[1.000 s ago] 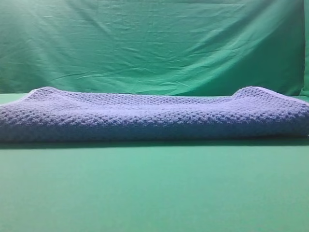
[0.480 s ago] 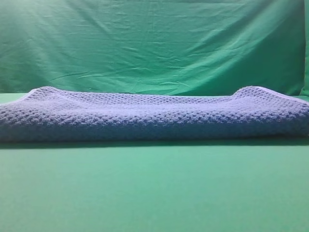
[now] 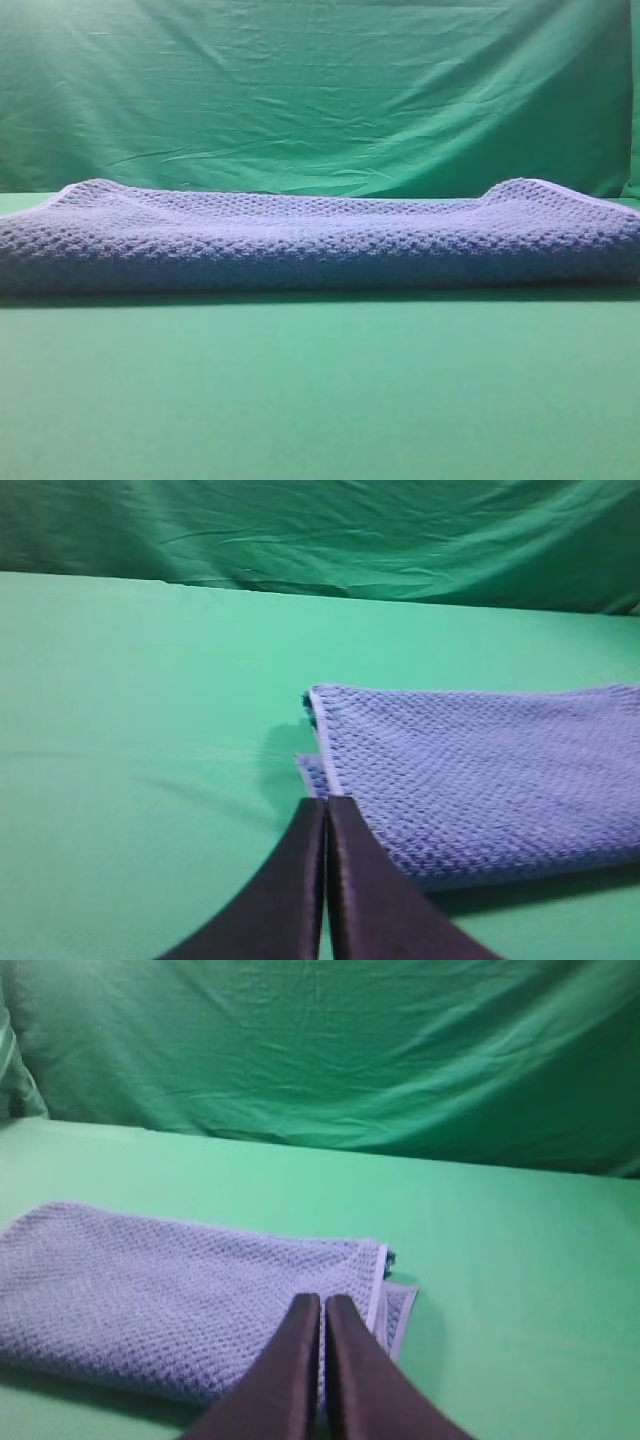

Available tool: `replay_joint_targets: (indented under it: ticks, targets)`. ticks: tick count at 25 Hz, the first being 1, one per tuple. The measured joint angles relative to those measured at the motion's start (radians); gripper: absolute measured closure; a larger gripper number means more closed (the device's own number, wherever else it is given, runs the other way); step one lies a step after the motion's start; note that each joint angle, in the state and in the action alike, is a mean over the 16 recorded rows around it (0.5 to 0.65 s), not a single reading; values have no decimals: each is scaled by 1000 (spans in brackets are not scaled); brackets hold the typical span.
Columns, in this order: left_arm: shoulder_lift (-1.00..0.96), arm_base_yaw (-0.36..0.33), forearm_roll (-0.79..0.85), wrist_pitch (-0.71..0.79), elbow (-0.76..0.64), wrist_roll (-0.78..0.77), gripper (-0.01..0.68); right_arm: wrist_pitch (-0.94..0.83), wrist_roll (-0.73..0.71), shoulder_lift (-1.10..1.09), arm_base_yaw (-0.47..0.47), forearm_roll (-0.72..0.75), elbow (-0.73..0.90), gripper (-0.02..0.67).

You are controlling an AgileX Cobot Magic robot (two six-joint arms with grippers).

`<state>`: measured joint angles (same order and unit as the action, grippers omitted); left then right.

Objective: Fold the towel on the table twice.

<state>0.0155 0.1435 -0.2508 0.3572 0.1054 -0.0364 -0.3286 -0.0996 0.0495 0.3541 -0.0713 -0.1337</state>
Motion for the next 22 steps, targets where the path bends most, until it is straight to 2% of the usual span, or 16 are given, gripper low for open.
replay_joint_targets:
  ticks: [10, 22]
  targets:
    - [0, 0, -128, 13, -2, 0, 673, 1, 0, 0, 0, 0, 57, 649]
    - [0, 0, -63, 84, -42, 0, 673, -52, -1, 0, 0, 12, 60, 649]
